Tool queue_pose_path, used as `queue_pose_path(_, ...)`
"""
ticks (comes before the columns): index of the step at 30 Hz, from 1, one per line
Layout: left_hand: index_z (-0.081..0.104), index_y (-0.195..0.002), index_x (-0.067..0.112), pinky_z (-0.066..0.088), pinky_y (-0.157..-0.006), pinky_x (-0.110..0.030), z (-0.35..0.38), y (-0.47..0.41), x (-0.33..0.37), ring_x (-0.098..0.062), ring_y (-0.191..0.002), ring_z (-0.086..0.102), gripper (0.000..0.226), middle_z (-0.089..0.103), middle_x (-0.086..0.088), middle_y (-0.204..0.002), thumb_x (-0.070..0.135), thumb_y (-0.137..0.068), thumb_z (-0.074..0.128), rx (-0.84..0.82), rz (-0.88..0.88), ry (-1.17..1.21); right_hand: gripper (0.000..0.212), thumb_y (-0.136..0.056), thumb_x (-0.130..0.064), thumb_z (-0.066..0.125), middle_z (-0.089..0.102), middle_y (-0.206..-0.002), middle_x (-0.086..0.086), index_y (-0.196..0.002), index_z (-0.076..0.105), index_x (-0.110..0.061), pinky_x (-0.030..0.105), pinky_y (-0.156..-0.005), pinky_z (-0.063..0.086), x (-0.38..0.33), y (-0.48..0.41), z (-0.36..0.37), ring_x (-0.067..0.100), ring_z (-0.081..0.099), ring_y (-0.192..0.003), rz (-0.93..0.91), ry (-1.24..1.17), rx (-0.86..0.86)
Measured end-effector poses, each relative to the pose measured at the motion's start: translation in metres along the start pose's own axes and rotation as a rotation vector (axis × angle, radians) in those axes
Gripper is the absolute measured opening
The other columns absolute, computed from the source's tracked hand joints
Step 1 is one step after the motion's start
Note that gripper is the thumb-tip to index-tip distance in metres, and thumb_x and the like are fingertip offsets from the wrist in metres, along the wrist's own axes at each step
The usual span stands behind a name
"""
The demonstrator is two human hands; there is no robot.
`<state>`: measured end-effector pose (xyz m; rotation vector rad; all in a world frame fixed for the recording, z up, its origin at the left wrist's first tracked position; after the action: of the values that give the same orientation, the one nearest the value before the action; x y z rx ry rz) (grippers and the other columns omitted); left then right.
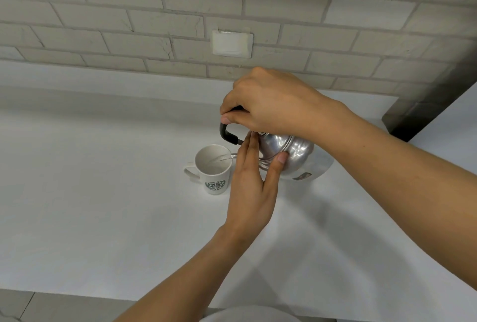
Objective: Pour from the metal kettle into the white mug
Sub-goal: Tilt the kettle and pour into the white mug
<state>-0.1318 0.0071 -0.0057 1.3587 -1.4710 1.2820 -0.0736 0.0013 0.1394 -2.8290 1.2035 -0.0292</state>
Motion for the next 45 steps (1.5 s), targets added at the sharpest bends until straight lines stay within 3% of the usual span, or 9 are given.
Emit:
queue_pose_path(3, 0.031, -0.165, 0.028, 0.039, -0.123, -0.043, 0.0, 0.0, -0.001, -0.004, -0.154, 0.034, 0.068, 0.04, 0.011, -0.164, 0.052, -0.105, 0.052, 0.003, -0.004, 0.006, 0.026, -0.102, -0.044, 0.055, 0.06, -0.088, -0.011, -0.114, 0.076, -0.034, 0.034, -0.065, 0.044, -0.001, -0.001, 0.0, 0.024, 0.067, -0.095, -0.004, 0.011, -0.012)
queue_pose_path(11, 0.035, -0.163, 0.028, 0.039, -0.123, -0.043, -0.001, 0.0, 0.001, -0.007, -0.154, 0.036, 0.065, 0.043, 0.01, -0.162, 0.051, -0.105, 0.053, 0.013, 0.005, 0.025, 0.025, -0.102, -0.044, 0.055, 0.07, -0.099, -0.006, -0.114, 0.075, -0.036, 0.033, -0.062, 0.041, -0.006, -0.002, -0.003, 0.024, 0.068, -0.096, -0.029, 0.038, 0.009)
queue_pose_path(14, 0.038, -0.161, 0.029, 0.039, -0.122, -0.04, -0.003, 0.001, 0.005, -0.005, -0.151, 0.039, 0.062, 0.047, 0.012, -0.158, 0.052, -0.105, 0.051, 0.03, 0.027, 0.007, 0.024, -0.102, -0.043, 0.055, 0.068, -0.093, -0.009, -0.111, 0.076, -0.036, 0.029, -0.057, 0.036, -0.009, -0.004, -0.005, 0.023, 0.068, -0.095, -0.037, 0.043, 0.015)
queue_pose_path(20, 0.041, -0.16, 0.029, 0.038, -0.122, -0.038, -0.004, 0.0, 0.007, -0.004, -0.149, 0.042, 0.061, 0.05, 0.013, -0.156, 0.054, -0.105, 0.049, 0.038, 0.035, 0.008, 0.024, -0.101, -0.044, 0.057, 0.074, -0.097, -0.006, -0.107, 0.077, -0.033, 0.032, -0.061, 0.044, -0.01, -0.007, -0.005, 0.025, 0.07, -0.093, -0.048, 0.074, 0.009)
queue_pose_path(26, 0.041, -0.159, 0.03, 0.037, -0.12, -0.027, -0.004, 0.0, 0.008, 0.0, -0.147, 0.042, 0.062, 0.051, 0.017, -0.154, 0.056, -0.104, 0.048, 0.043, 0.04, 0.012, 0.023, -0.101, -0.045, 0.057, 0.074, -0.1, -0.006, -0.107, 0.077, -0.033, 0.028, -0.056, 0.037, -0.01, -0.009, -0.004, 0.025, 0.069, -0.094, -0.043, 0.085, 0.001)
queue_pose_path(33, 0.044, -0.158, 0.03, 0.035, -0.113, -0.01, -0.005, -0.001, 0.01, 0.004, -0.142, 0.045, 0.061, 0.053, 0.016, -0.15, 0.057, -0.103, 0.048, 0.05, 0.049, 0.003, 0.024, -0.101, -0.044, 0.057, 0.073, -0.103, -0.005, -0.107, 0.077, -0.032, 0.035, -0.064, 0.049, -0.011, -0.01, -0.005, 0.026, 0.07, -0.094, -0.045, 0.093, -0.011)
queue_pose_path(40, 0.043, -0.158, 0.031, 0.036, -0.113, -0.013, -0.004, 0.0, 0.009, 0.002, -0.143, 0.045, 0.062, 0.053, 0.017, -0.15, 0.058, -0.103, 0.047, 0.051, 0.046, 0.011, 0.023, -0.101, -0.044, 0.058, 0.073, -0.1, -0.005, -0.107, 0.077, -0.032, 0.032, -0.061, 0.042, -0.012, -0.009, -0.006, 0.027, 0.069, -0.093, -0.043, 0.098, -0.011)
queue_pose_path(45, 0.041, -0.159, 0.032, 0.032, -0.112, -0.005, -0.004, 0.0, 0.008, 0.012, -0.143, 0.04, 0.066, 0.049, 0.02, -0.154, 0.062, -0.101, 0.047, 0.055, 0.033, 0.013, 0.023, -0.101, -0.042, 0.058, 0.072, -0.101, -0.004, -0.105, 0.077, -0.03, 0.033, -0.062, 0.045, -0.014, -0.009, -0.008, 0.028, 0.069, -0.092, -0.037, 0.113, -0.018)
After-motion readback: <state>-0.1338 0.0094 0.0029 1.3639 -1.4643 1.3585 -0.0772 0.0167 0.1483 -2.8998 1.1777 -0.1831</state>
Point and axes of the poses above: each hand's wrist, its own y-axis away from the middle knuckle, its own z-axis out of the palm, x = y × z, the point moved 9 cm from there along -y, towards the middle knuckle
